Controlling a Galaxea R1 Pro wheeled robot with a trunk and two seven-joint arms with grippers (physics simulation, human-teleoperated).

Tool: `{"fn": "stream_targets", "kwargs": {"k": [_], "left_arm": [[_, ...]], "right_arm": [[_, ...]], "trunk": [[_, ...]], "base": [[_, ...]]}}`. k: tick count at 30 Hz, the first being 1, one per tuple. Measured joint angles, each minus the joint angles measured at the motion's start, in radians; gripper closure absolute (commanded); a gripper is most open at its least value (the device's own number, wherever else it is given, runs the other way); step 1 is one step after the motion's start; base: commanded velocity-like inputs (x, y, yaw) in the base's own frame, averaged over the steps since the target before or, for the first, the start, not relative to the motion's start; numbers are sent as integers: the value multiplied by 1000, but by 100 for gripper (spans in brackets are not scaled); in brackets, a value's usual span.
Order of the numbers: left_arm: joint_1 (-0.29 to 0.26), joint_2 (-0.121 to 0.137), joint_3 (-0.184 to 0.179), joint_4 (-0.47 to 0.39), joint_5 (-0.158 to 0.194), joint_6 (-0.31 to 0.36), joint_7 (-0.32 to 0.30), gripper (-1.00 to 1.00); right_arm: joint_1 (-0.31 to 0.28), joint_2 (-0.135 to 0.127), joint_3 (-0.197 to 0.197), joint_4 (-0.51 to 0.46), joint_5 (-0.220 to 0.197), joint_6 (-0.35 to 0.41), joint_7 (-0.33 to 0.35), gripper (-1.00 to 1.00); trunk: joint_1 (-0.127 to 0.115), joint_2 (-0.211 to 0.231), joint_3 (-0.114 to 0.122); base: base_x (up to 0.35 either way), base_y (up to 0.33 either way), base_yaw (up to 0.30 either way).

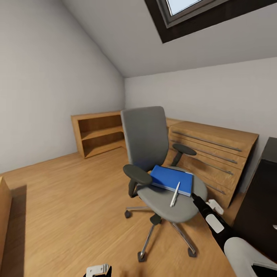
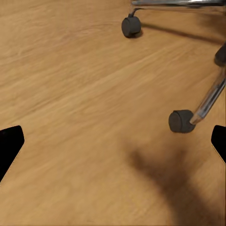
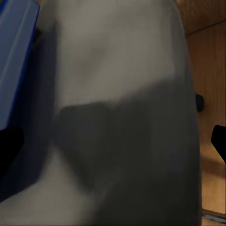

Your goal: In the bedroom, organize the workspace by keeping the computer under the desk, ensuring the monitor is on the desk, placing the keyboard on the desk next to the monitor, placing the mouse on the desk next to the keyboard, moving the folder from the swivel chair onto the desk next to the mouse, stacking the notebook on top of the folder with the pen on top of the notebook, and positioning the swivel chair next to the desk.

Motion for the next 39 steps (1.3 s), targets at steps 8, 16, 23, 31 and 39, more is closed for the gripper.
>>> {"fn": "stream_targets", "kwargs": {"k": [8, 16, 23, 31, 39], "left_arm": [[0, 0, 0, 0, 0, 0, 0, -100], [0, 0, 0, 0, 0, 0, 0, -100], [0, 0, 0, 0, 0, -1, 1, -100], [0, 0, 0, 1, -1, 0, 1, -100], [0, 0, 0, 1, -1, 0, 1, -100]], "right_arm": [[0, 0, -1, -1, 0, 0, 0, -100], [0, 1, 6, -4, -4, 1, 2, -100], [0, 1, 5, 0, -5, 0, 4, -100], [1, 1, 7, 10, -6, 0, 1, -100], [1, 1, 8, 10, -6, 0, 1, -100]], "trunk": [[0, 0, 0], [2, 0, 0], [3, 0, 0], [3, 0, 0], [3, 0, 0]], "base": [[291, 0, 0], [201, 0, 0], [-37, -36, 0], [-241, -135, 0], [-124, -86, 0]]}}
